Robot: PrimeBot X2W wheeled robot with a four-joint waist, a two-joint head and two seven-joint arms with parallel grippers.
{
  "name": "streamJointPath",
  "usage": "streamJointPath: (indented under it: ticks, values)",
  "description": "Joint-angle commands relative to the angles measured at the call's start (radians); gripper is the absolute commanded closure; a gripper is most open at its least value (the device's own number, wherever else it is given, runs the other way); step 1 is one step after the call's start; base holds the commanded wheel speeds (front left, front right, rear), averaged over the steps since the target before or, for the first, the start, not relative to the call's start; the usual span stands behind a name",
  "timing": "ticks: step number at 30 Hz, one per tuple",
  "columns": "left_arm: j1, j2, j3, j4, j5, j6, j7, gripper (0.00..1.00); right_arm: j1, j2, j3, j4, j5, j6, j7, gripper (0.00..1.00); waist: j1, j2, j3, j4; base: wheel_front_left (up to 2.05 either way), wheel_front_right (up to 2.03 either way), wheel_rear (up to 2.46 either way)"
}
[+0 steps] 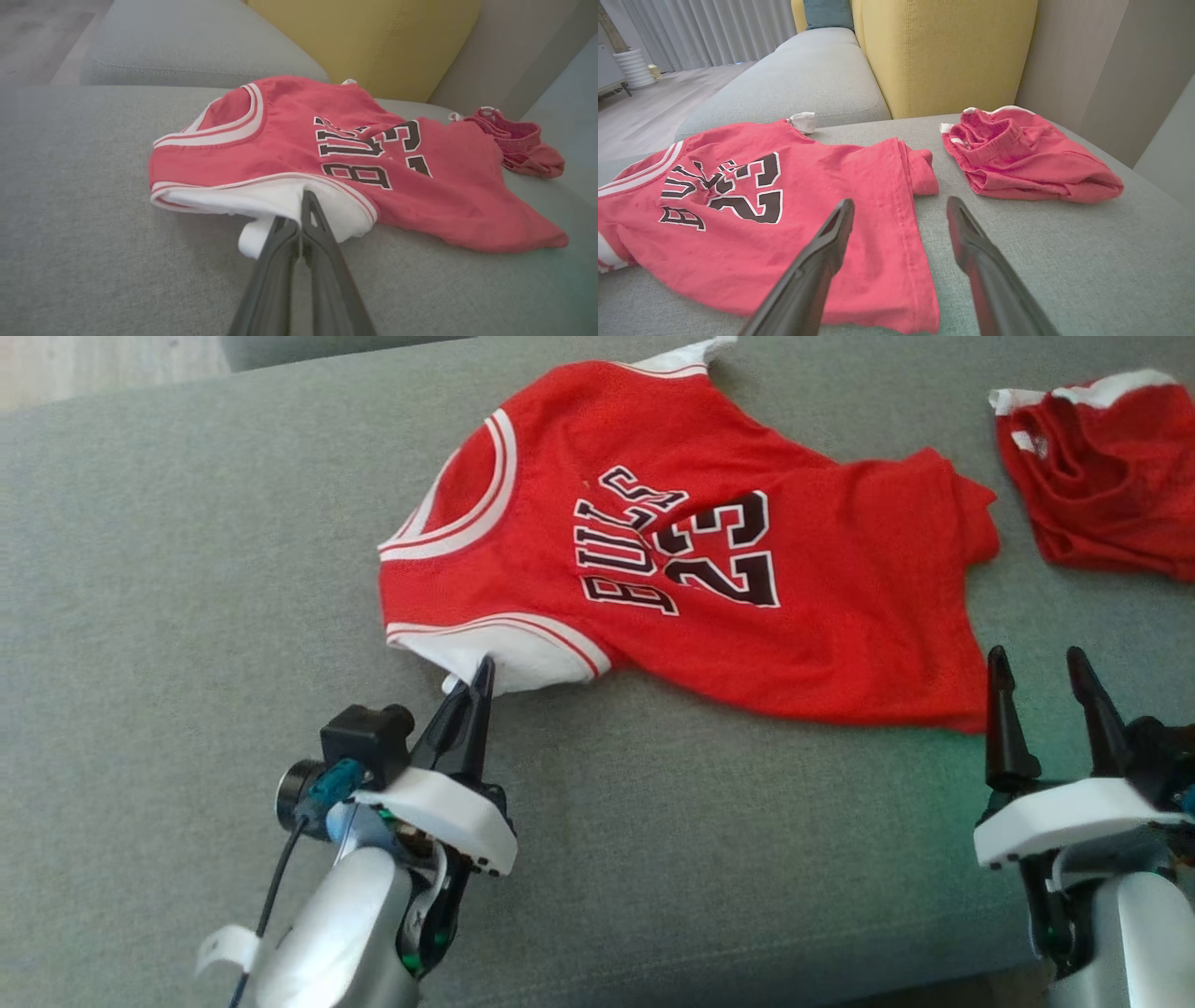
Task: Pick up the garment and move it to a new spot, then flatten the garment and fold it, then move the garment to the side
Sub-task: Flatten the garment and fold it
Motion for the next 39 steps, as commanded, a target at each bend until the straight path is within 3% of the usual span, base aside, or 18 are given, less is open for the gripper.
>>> streamJointPath:
  ticks: [1,6,13,17,22,33,34,37,39]
  values:
    - [-0.007,0.013,0.022,-0.05,0.002,-0.001,-0.011,1.0,-0.027,-0.007,0.018,-0.027,0.003,-0.001,-0.012,0.0,0.0,0.0,-0.009,0.01,0.0,0.0,0.0]
    - [0.078,0.046,0.009,-0.2,0.007,0.011,0.006,1.0,-0.014,-0.007,0.003,-0.029,-0.001,-0.001,-0.01,0.0,0.0,0.0,-0.033,0.039,0.0,0.0,0.0]
    - [0.264,0.108,-0.015,-0.455,-0.006,0.056,0.136,1.0,0.002,-0.007,-0.001,-0.041,0.002,-0.001,-0.004,0.0,0.0,0.0,-0.047,0.059,0.0,0.0,0.0]
    - [0.34,0.116,-0.011,-0.505,-0.044,0.081,0.19,1.0,0.002,-0.007,0.003,-0.046,0.007,-0.001,-0.005,0.0,0.0,0.0,-0.038,0.059,0.0,0.0,0.0]
    - [0.304,0.11,0.009,-0.421,-0.075,0.079,0.209,1.0,-0.016,-0.007,0.024,-0.044,0.017,-0.001,-0.006,0.0,0.0,0.0,-0.013,0.039,0.0,0.0,0.0]
    - [0.082,0.118,0.087,-0.141,-0.086,0.059,0.142,1.0,-0.053,-0.007,0.022,-0.034,0.015,-0.001,-0.023,0.0,0.0,0.0,0.049,-0.012,0.0,0.0,0.0]
    - [0.066,0.119,0.09,-0.12,-0.086,0.057,0.136,0.96,-0.056,-0.007,0.023,-0.032,0.016,-0.001,-0.025,0.0,0.0,0.0,0.051,-0.014,0.0,0.0,0.0]
    - [0.032,0.119,0.094,-0.07,-0.087,0.05,0.12,0.72,-0.063,-0.007,0.024,-0.027,0.019,-0.001,-0.03,0.0,0.0,0.0,0.056,-0.017,0.0,0.0,0.0]
    - [0.017,0.117,0.095,-0.048,-0.086,0.047,0.105,0.63,-0.067,-0.007,0.024,-0.022,0.02,-0.001,-0.033,0.0,0.0,0.0,0.055,-0.016,0.0,0.0,0.0]
